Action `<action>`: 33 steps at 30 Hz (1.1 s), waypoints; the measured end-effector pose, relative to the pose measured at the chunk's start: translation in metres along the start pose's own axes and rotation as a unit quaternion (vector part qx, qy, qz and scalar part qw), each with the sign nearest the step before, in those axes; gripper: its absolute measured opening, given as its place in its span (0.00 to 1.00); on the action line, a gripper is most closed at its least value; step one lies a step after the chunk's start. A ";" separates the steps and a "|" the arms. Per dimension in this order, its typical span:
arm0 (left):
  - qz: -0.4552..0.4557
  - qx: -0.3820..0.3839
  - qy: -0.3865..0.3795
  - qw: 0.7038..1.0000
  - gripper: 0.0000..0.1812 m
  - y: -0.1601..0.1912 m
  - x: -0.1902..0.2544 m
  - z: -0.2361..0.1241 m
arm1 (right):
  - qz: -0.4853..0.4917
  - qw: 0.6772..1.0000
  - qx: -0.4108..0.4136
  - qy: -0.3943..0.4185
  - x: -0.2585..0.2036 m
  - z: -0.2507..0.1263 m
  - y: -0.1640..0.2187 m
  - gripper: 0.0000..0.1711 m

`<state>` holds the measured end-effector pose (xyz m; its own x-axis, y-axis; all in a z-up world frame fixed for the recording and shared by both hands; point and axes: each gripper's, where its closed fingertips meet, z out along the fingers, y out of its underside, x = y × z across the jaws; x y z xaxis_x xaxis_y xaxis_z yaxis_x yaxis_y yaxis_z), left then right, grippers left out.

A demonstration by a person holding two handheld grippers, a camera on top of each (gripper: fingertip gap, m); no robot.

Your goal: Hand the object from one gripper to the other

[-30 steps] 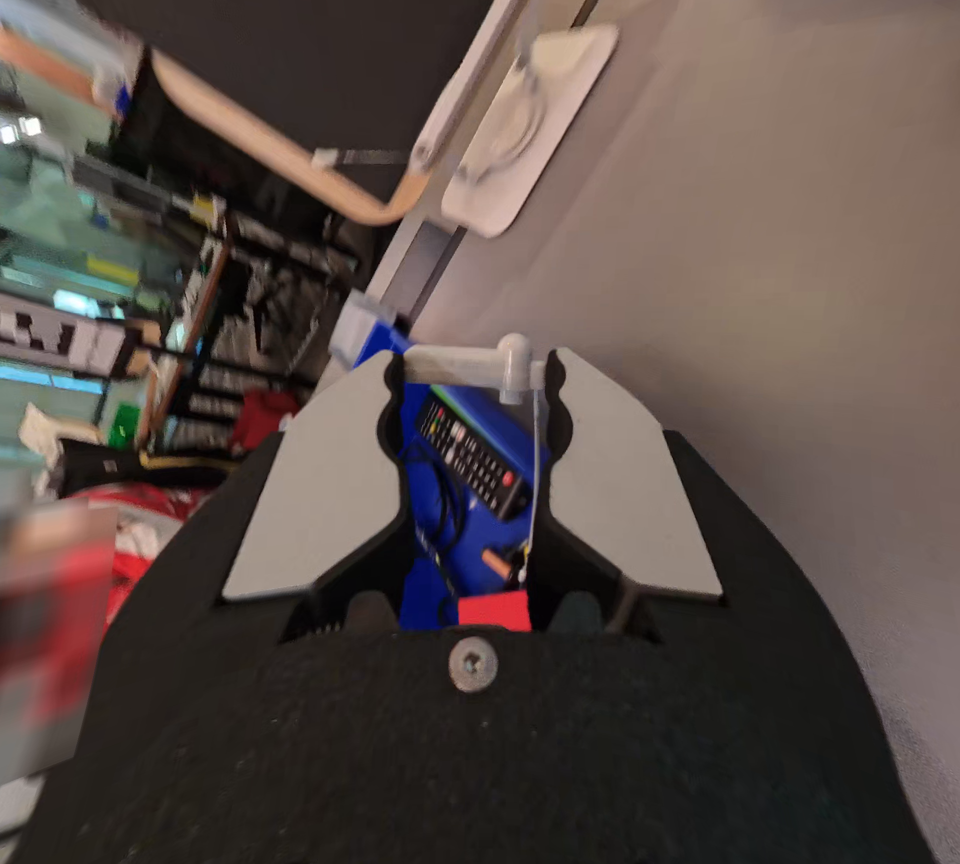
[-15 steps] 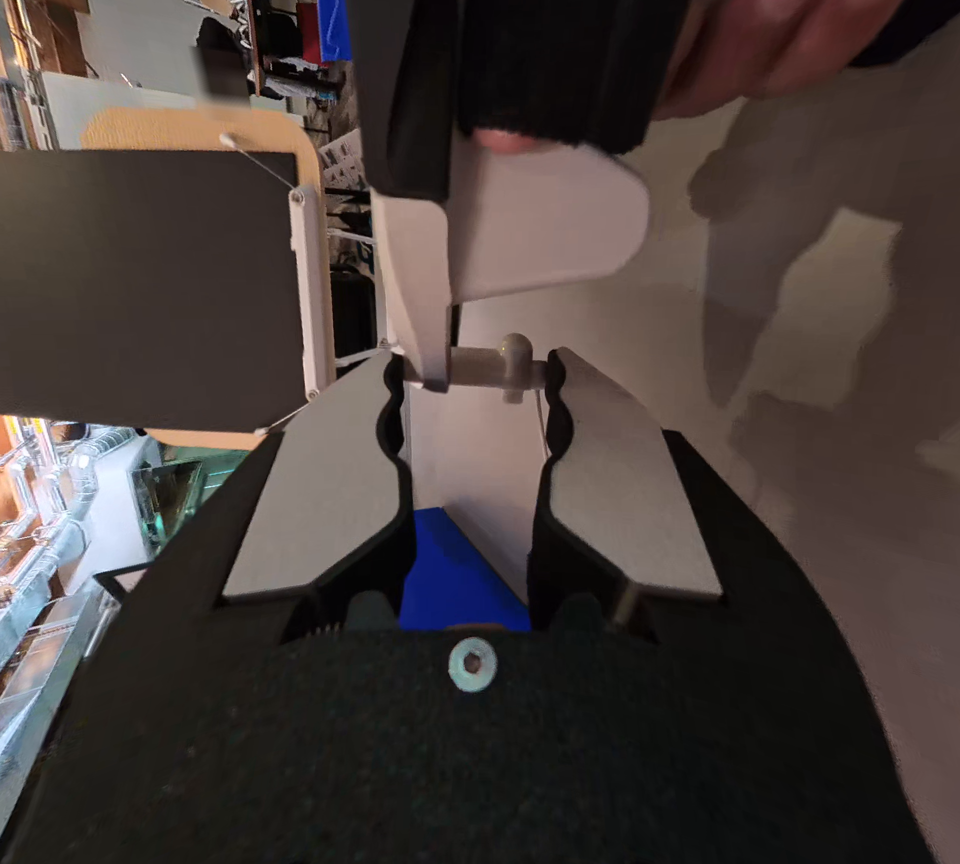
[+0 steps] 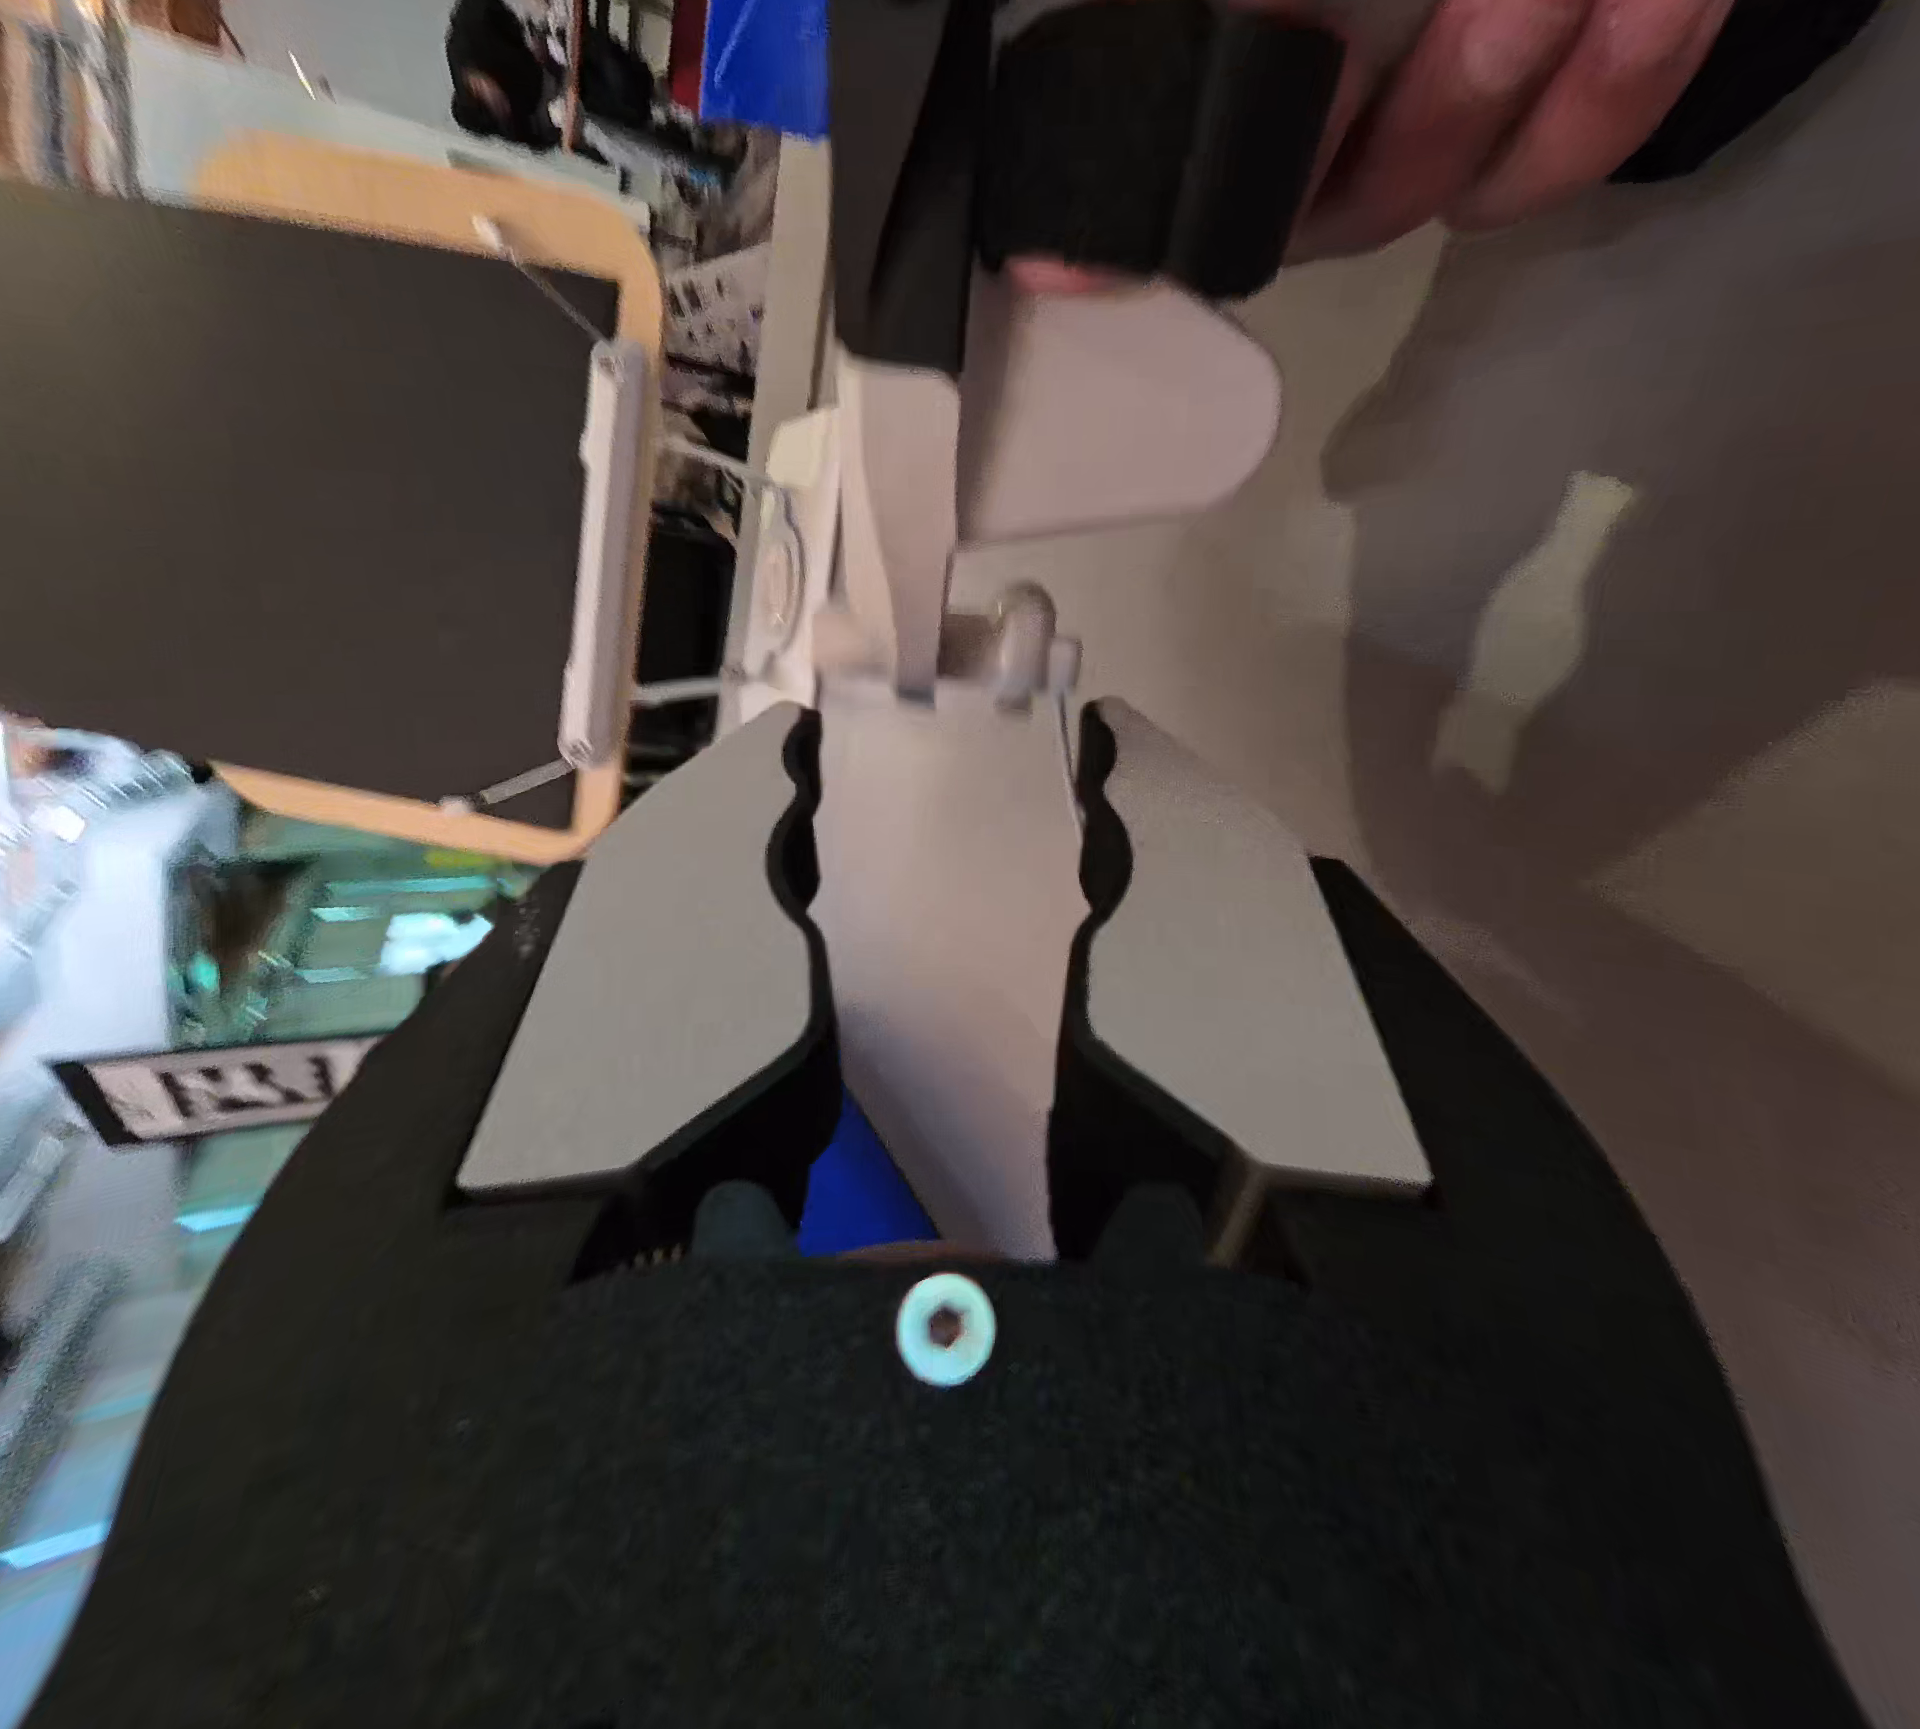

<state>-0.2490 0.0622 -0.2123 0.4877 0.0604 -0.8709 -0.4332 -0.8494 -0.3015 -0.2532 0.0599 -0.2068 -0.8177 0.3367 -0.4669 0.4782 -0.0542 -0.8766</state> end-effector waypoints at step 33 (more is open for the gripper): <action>-0.715 0.379 0.223 0.543 0.00 0.014 -0.049 -0.061 | 0.228 0.921 0.238 -0.210 -0.046 0.005 -0.041 0.07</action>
<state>-0.2323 0.0152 -0.1500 0.7982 0.0976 0.5944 0.5259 0.3683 -0.7667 -0.2371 0.0425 -0.1498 -0.6667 -0.2100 -0.7152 0.6889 -0.5398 -0.4837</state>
